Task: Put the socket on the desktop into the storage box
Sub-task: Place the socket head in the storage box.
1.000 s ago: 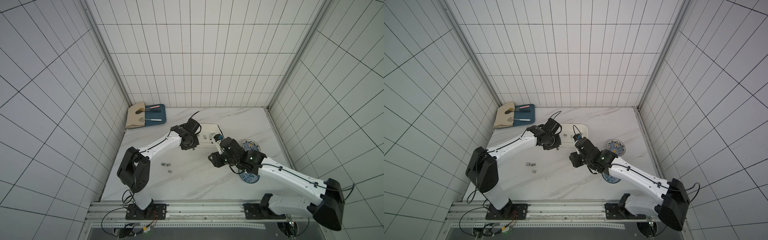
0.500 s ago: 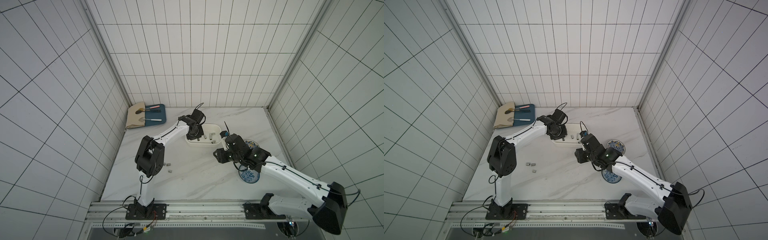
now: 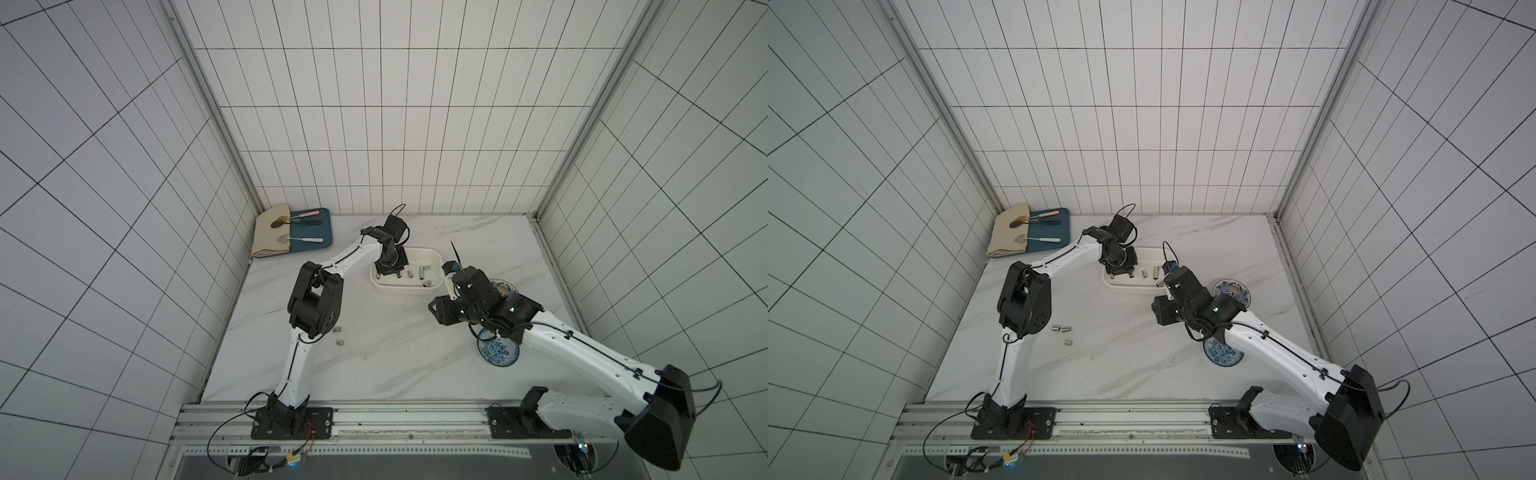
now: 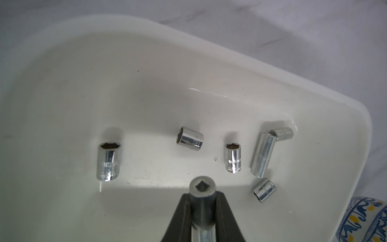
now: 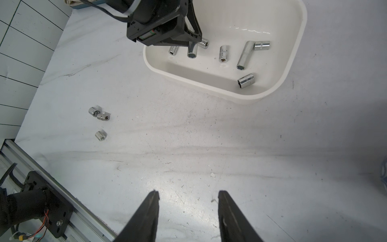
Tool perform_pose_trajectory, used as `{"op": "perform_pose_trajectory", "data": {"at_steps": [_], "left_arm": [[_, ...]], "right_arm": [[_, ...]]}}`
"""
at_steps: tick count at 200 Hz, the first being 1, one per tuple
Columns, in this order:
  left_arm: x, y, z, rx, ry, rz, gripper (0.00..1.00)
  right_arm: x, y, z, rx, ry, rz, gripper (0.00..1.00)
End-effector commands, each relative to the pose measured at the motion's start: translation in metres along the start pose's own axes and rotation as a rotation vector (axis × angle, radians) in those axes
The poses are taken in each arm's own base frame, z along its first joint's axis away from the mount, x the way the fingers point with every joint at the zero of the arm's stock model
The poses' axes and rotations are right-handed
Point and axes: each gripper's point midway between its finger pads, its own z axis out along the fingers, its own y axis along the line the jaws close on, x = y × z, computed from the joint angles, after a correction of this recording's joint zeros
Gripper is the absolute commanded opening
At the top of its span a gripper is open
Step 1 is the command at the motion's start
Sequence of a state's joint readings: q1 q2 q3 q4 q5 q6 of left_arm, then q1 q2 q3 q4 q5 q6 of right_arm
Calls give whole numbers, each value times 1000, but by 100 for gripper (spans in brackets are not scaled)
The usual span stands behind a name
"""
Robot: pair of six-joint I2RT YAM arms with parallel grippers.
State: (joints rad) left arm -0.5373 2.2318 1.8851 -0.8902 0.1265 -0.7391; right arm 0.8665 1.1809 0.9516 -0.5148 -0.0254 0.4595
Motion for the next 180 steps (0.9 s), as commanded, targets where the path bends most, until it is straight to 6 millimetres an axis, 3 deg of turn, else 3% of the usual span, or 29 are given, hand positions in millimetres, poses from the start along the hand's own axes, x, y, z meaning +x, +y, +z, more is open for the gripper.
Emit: {"op": "perform_pose_trajectory", "data": {"at_steps": [1, 42, 69, 86, 99, 130, 180], "left_arm": [[-9, -10, 7, 39, -5, 20, 12], [-8, -5, 22, 28, 17, 12, 16], [-7, -5, 25, 27, 26, 18, 28], [-9, -6, 23, 30, 21, 18, 29], [-9, -6, 22, 30, 20, 20, 39], [-9, -7, 13, 29, 12, 21, 40], [-9, -13, -26, 60, -37, 39, 41]], "right_arm": [[14, -9, 6, 19, 42, -4, 49], [14, -10, 7, 18, 43, 0, 49], [16, -11, 8, 20, 51, 1, 49], [17, -11, 9, 19, 53, 3, 49], [16, -11, 9, 18, 51, 5, 49], [16, -10, 8, 14, 50, 8, 49], [16, -8, 7, 4, 48, 7, 49]]}}
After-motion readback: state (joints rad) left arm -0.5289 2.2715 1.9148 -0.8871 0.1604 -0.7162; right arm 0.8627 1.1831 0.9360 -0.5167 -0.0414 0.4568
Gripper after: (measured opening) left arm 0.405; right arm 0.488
